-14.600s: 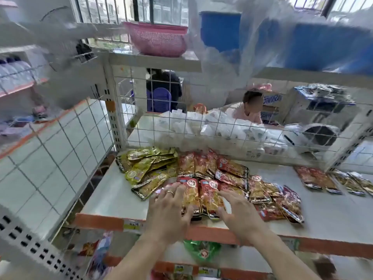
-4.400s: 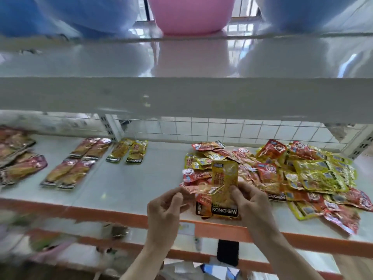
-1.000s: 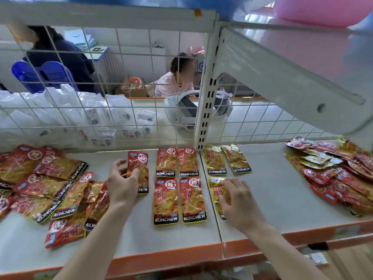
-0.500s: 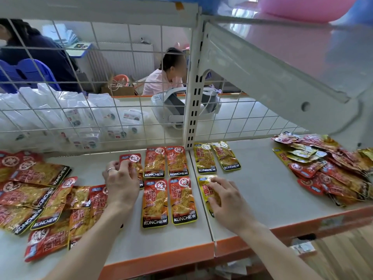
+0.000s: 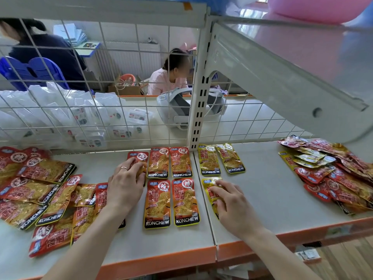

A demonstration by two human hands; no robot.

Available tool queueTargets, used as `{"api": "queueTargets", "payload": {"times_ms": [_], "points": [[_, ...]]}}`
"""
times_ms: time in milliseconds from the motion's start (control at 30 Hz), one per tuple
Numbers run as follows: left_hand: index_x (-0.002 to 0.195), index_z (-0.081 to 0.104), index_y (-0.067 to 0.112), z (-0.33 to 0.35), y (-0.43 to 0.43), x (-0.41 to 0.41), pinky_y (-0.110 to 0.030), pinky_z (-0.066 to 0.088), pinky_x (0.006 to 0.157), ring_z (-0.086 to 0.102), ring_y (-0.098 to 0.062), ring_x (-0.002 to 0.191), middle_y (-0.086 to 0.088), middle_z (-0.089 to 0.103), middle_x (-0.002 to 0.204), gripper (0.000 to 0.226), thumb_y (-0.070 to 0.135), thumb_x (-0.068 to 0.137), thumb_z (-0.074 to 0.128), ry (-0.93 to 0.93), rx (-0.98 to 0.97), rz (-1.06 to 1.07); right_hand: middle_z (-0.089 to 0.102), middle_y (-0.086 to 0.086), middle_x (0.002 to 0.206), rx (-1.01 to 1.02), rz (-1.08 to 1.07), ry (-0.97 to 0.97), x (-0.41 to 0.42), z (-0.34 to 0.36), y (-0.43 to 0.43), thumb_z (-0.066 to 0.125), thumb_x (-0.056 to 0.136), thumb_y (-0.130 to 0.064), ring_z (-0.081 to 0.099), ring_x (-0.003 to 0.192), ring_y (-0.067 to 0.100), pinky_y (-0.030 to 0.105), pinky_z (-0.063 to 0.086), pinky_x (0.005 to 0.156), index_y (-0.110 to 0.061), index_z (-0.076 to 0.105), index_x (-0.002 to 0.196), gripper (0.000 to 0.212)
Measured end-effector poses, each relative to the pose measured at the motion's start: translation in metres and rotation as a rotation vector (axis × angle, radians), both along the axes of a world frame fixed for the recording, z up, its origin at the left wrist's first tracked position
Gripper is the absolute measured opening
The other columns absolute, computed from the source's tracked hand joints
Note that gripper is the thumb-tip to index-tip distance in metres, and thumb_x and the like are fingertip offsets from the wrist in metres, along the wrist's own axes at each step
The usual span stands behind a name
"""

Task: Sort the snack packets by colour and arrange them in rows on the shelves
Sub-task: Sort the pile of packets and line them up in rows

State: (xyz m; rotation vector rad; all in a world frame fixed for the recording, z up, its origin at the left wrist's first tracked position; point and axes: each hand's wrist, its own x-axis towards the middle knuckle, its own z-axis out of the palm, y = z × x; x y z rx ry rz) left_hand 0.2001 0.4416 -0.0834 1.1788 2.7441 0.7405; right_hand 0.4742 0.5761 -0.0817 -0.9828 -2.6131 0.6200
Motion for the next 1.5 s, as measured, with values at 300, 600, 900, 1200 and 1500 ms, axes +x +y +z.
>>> {"api": "queueTargets", "payload": {"times_ms": [300, 600, 900, 1200, 1500], "points": [[0.139, 0.057, 0.02, 0.004, 0.01, -0.008, -0.052, 0.034, 0.108, 0.038, -0.03, 0.14, -0.006, 0.045, 0.152, 0.042, 0.031, 0.098, 0.059, -0.002, -0.05, 0.056, 0.046, -0.008, 0.142, -0.025, -0.012, -0.008, -0.001, 0.002, 0.0, 0.051, 0.096, -0.011, 0.034, 0.134, 0.009, 0.026, 0.036, 0.112, -0.02, 0.058, 0.136, 0.041], [0.139, 0.056, 0.021, 0.005, 0.008, -0.014, -0.052, 0.034, 0.107, 0.039, -0.032, 0.138, -0.004, 0.044, 0.153, 0.042, 0.032, 0.099, 0.056, -0.03, -0.081, 0.025, 0.048, -0.008, 0.142, -0.014, -0.015, -0.001, 0.001, 0.001, -0.001, 0.053, 0.097, -0.012, 0.036, 0.134, 0.009, 0.029, 0.04, 0.11, -0.02, 0.058, 0.135, 0.04], [0.128, 0.057, 0.006, 0.016, -0.012, 0.032, -0.052, 0.043, 0.1, 0.05, -0.037, 0.128, -0.012, 0.05, 0.145, 0.036, 0.028, 0.101, 0.05, -0.008, 0.133, -0.007, 0.056, -0.006, 0.138, 0.087, -0.042, 0.069, 0.013, 0.005, -0.006, 0.058, 0.096, -0.016, 0.047, 0.129, 0.013, 0.039, 0.047, 0.1, -0.021, 0.066, 0.124, 0.03], [0.125, 0.062, 0.014, 0.041, -0.001, 0.117, -0.045, 0.041, 0.1, 0.051, -0.028, 0.129, -0.004, 0.053, 0.145, 0.048, 0.044, 0.094, 0.04, 0.1, 0.205, -0.35, 0.048, -0.01, 0.145, 0.073, -0.131, 0.047, 0.043, 0.027, -0.018, 0.056, 0.095, -0.034, 0.04, 0.132, 0.01, 0.034, 0.04, 0.106, -0.027, 0.058, 0.133, 0.039], [0.126, 0.06, 0.016, 0.044, 0.029, 0.2, -0.046, 0.048, 0.092, 0.05, -0.025, 0.12, -0.002, 0.059, 0.135, 0.048, 0.045, 0.093, 0.041, 0.174, 0.175, -0.501, 0.041, -0.014, 0.15, 0.076, -0.259, 0.068, 0.132, 0.044, -0.004, 0.053, 0.097, -0.043, 0.032, 0.137, 0.005, 0.037, 0.036, 0.112, -0.032, 0.051, 0.138, 0.043]]}}
